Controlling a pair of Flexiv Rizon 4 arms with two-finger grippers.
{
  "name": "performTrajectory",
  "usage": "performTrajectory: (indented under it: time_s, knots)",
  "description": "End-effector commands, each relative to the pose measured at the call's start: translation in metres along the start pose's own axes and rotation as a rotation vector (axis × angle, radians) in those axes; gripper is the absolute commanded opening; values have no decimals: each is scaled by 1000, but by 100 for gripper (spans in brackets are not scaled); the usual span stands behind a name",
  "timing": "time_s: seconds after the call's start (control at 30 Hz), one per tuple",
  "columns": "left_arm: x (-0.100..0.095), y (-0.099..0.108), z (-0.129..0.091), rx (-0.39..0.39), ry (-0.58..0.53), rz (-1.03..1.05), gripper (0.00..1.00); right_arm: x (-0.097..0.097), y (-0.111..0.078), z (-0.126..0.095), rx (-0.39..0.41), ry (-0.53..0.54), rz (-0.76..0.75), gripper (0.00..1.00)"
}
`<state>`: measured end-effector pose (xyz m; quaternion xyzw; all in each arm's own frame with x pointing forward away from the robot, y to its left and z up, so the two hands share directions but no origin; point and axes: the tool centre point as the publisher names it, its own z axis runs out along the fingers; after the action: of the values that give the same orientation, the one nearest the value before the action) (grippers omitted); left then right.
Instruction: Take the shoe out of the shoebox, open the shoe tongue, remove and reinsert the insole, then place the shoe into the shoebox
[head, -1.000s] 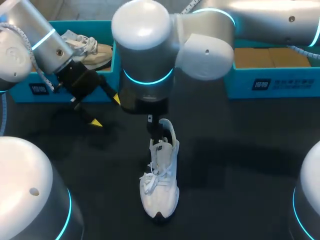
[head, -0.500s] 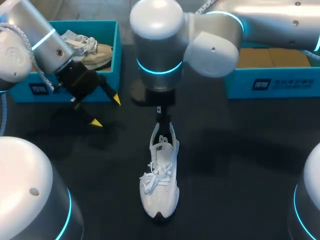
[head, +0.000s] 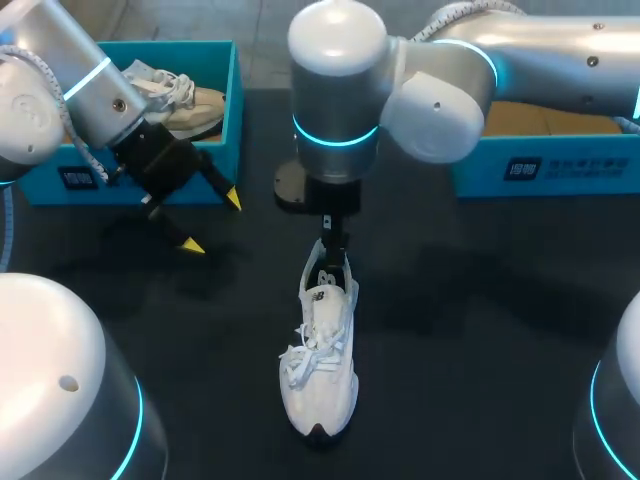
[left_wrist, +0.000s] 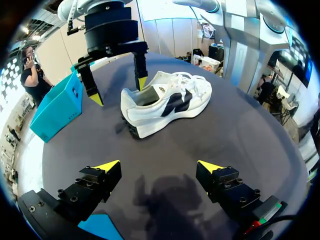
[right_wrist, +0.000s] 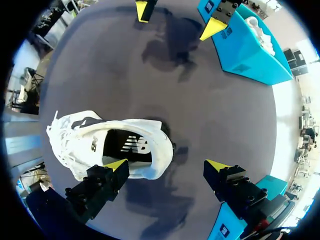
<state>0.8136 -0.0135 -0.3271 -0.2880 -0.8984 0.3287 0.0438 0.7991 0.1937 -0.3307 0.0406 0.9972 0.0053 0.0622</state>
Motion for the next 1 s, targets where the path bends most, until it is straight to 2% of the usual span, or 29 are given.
performTrajectory:
  time_s: [0.03, 0.4, 0.73, 0.8, 0.83, 0.9, 1.0]
  knots:
    - [1, 0, 0, -3, 0, 0, 100, -3, 2, 13, -11, 12, 4, 100]
    - [1, 0, 0, -3, 0, 0, 100, -15, 3, 34, -11, 34, 26, 100]
    - [1, 0, 0, -3, 0, 0, 100, -18, 2, 54, -9, 87, 35, 100]
    - [1, 0, 0, -3, 0, 0, 100, -18, 3, 57, -8, 98, 35, 95]
    - [1, 0, 0, -3, 0, 0, 100, -17, 3, 58, -6, 104, 35, 85]
    - [1, 0, 0, -3, 0, 0, 100, -15, 3, 60, -6, 108, 35, 48]
    - [1, 0, 0, -3, 0, 0, 100, -12, 2, 61, -7, 114, 41, 45]
